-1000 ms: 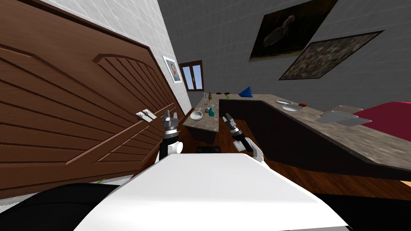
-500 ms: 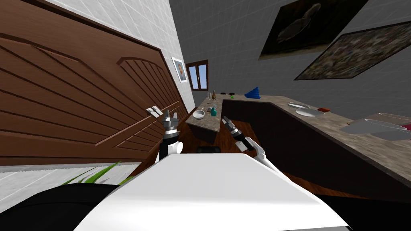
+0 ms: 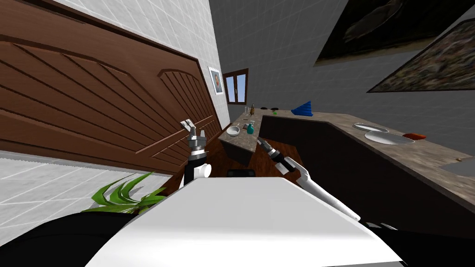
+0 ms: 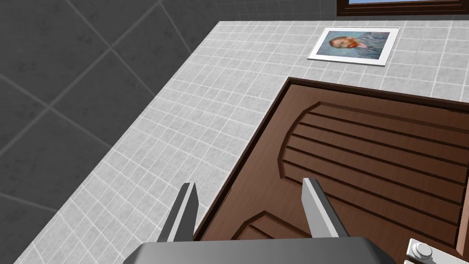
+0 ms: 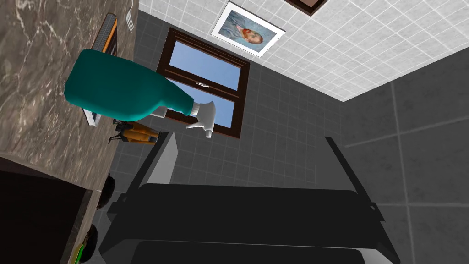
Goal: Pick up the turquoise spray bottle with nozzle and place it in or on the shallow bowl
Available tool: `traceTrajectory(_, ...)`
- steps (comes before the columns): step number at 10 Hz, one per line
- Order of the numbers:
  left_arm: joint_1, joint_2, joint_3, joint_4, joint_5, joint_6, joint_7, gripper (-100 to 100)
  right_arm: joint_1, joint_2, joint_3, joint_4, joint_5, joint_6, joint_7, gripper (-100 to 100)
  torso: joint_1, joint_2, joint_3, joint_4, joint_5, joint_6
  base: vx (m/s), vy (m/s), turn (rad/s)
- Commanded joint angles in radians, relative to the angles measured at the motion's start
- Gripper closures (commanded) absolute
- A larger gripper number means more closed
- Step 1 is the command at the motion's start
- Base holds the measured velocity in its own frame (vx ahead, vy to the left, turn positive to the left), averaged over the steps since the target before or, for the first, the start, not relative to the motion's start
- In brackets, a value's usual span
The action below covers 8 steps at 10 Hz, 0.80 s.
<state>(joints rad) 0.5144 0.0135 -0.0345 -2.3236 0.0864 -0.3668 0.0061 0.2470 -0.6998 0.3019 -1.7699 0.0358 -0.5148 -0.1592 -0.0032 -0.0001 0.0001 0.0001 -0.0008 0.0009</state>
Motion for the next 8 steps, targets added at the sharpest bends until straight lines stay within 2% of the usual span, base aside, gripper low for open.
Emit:
traceTrajectory(1,0.0,0.0,0.0,0.0,0.0,0.0,0.0,0,-0.023,-0.05,0.027,0.039,0.003,-0.003,0.002,-100,0.0,0.0,0.0,0.0,0.0,0.0,-0.032,-0.035,0.27)
traceTrajectory(2,0.0,0.0,0.0,0.0,0.0,0.0,0.0,0,-0.023,-0.066,0.027,0.039,0.003,-0.003,0.002,-100,0.0,0.0,0.0,0.0,0.0,-0.001,-0.029,-0.032,0.179)
traceTrajectory(3,0.0,0.0,0.0,0.0,0.0,0.0,0.0,0,-0.042,-0.104,0.051,0.075,0.006,-0.01,0.005,-100,0.0,0.0,0.0,0.0,0.0,0.0,-0.043,-0.029,0.309)
traceTrajectory(4,0.0,0.0,0.0,0.0,0.0,0.0,0.0,0,-0.042,-0.119,0.051,0.075,0.006,-0.01,0.005,-100,0.001,0.0,0.0,0.0,0.0,-0.001,-0.032,-0.031,0.194)
traceTrajectory(5,0.0,0.0,0.0,0.0,0.0,0.0,0.0,0,-0.062,-0.156,0.075,0.109,0.009,-0.018,0.007,-100,0.0,0.0,0.0,0.0,0.0,0.0,-0.03,-0.027,0.277)
traceTrajectory(6,0.0,0.0,0.0,0.0,0.0,0.0,0.0,0,-0.062,-0.172,0.075,0.111,0.009,-0.018,0.007,-100,0.0,-0.001,0.0,0.0,0.0,-0.001,-0.031,-0.027,0.172)
traceTrajectory(7,0.0,0.0,0.0,0.0,0.0,0.0,0.0,0,-0.081,-0.208,0.1,0.146,0.011,-0.025,0.011,-100,0.001,-0.001,0.0,0.0,0.0,0.0,-0.037,-0.021,0.314)
traceTrajectory(8,0.0,0.0,0.0,0.0,0.0,0.0,0.0,0,-0.081,-0.225,0.1,0.146,0.011,-0.025,0.011,-100,0.001,0.0,0.0,0.0,0.0,-0.001,-0.029,-0.026,0.183)
